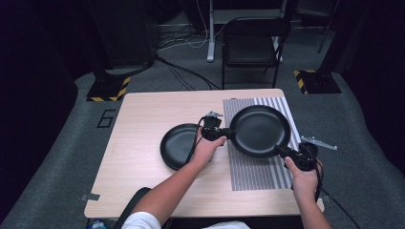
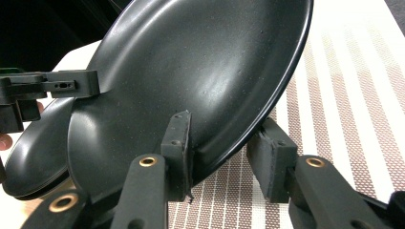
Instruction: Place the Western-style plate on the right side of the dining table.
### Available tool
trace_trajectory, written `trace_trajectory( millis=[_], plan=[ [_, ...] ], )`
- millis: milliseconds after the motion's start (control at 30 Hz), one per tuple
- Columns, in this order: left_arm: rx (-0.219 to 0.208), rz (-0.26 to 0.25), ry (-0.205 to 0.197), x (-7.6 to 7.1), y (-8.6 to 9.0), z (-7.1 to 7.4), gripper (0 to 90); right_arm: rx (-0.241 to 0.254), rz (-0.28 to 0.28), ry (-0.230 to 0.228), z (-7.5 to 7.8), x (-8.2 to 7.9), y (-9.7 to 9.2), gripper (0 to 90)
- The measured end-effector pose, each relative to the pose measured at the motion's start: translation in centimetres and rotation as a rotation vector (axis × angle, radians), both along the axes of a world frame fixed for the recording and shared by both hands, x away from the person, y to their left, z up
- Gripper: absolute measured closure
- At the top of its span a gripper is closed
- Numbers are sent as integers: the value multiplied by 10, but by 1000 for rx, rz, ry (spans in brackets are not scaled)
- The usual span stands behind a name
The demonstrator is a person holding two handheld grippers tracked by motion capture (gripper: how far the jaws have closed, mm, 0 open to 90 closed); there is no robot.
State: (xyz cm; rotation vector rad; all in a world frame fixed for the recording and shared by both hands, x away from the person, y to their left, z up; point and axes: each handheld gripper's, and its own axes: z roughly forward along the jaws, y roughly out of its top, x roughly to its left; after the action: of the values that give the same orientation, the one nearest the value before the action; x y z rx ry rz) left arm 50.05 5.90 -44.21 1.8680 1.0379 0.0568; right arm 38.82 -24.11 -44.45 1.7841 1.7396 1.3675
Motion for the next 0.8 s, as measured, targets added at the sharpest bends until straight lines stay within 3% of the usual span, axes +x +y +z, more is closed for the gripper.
trace_trajectory(
  millis=[800],
  plan=[
    [-1,-23,32,2,-8,-12,659,-4,-22,16,-9,-3,-7,612]
  ],
)
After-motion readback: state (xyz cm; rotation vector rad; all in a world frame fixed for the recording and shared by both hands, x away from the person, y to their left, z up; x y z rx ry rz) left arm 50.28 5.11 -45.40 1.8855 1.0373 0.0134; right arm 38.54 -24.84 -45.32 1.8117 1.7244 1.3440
